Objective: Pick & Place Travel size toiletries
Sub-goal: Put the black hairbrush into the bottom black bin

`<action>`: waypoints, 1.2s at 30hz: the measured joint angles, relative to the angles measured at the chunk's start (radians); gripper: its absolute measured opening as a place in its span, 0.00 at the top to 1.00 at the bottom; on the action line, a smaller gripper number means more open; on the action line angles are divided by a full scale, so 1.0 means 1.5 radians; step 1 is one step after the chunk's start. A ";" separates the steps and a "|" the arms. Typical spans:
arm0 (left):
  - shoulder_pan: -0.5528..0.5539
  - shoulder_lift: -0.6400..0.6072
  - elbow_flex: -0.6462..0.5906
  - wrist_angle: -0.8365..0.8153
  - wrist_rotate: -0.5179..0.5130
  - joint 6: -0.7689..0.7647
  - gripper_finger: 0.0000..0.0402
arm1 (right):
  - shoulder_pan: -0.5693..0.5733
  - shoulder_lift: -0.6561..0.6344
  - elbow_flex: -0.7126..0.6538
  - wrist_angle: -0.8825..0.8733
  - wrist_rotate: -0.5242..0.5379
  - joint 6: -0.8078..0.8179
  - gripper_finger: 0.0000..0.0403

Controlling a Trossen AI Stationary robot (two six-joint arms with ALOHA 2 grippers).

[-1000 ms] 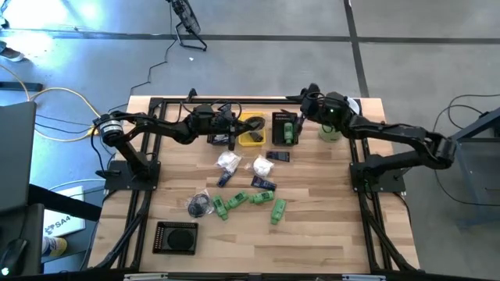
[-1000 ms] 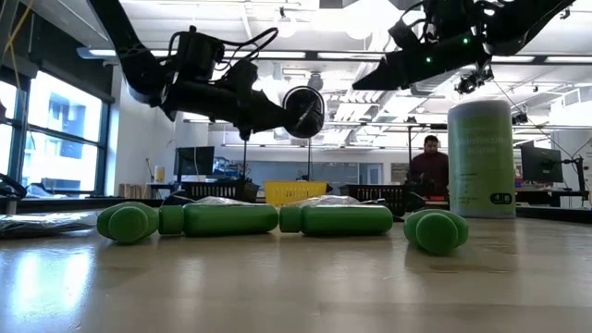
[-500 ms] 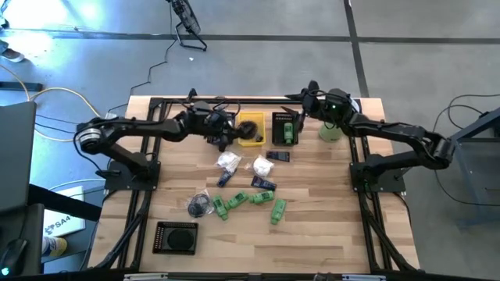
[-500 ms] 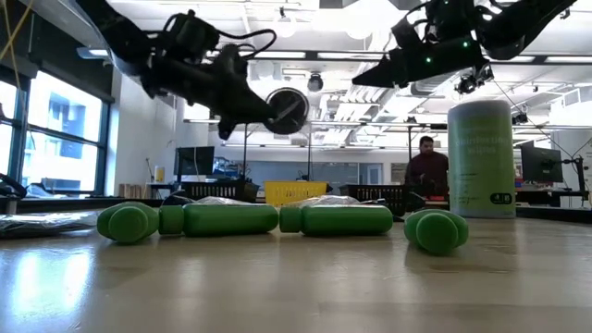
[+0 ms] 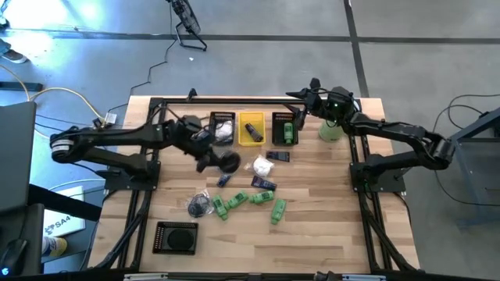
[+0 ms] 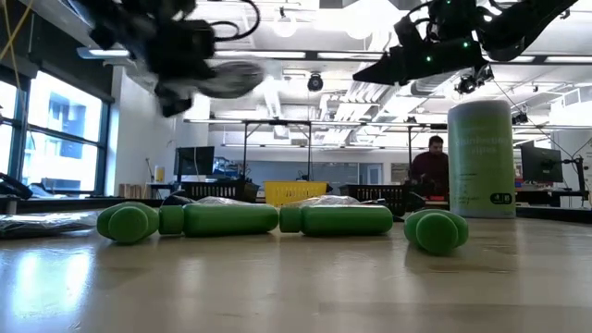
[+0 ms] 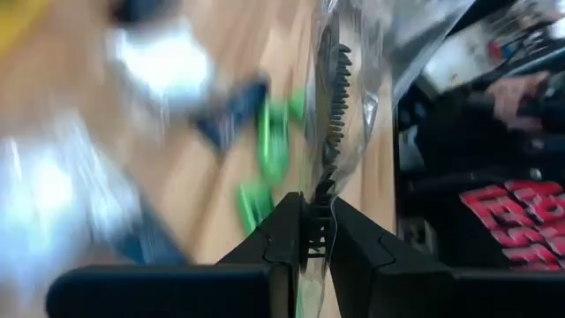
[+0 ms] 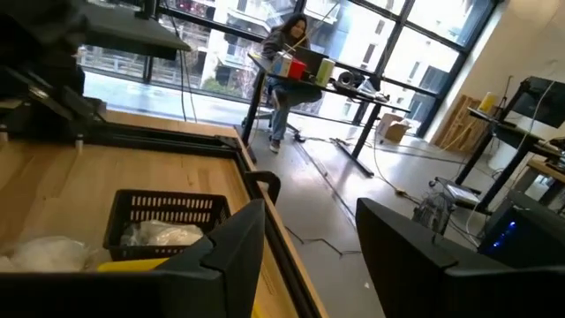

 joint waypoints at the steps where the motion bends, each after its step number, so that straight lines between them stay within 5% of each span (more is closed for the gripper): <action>1: -0.013 -0.009 0.010 -0.046 -0.011 -0.018 0.91 | 0.000 0.000 0.000 0.003 0.000 0.000 0.57; 9: -0.117 -0.026 0.068 -0.282 -0.079 -0.164 0.91 | 0.000 0.058 0.000 0.081 -0.017 0.042 0.57; 27: -0.442 -0.024 0.070 -0.305 -0.124 -0.628 0.91 | 0.010 0.154 0.000 0.234 -0.067 0.050 0.57; 36: -0.577 0.011 0.070 -0.338 -0.124 -0.725 0.91 | 0.011 0.153 0.000 0.234 -0.083 0.050 0.57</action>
